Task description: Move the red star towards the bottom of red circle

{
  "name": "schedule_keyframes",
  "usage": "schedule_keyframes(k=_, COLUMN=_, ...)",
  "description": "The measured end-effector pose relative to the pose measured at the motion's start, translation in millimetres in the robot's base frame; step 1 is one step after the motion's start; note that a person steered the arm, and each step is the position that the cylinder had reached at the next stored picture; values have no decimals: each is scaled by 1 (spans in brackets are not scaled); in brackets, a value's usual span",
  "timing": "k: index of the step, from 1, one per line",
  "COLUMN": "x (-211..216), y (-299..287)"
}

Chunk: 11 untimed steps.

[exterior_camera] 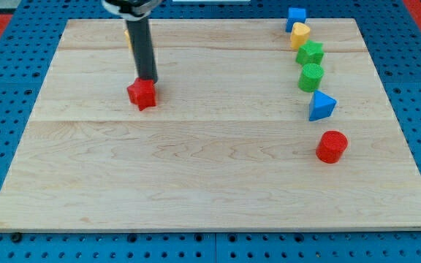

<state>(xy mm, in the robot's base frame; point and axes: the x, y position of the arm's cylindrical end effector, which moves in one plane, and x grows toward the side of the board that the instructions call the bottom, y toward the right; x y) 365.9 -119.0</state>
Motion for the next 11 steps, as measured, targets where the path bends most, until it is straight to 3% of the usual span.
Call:
schedule_keyframes(k=2, x=62, y=-32)
schedule_keyframes(k=7, x=125, y=104)
schedule_keyframes(k=9, x=125, y=13)
schedule_keyframes(k=10, x=141, y=19)
schedule_keyframes(k=11, x=142, y=67)
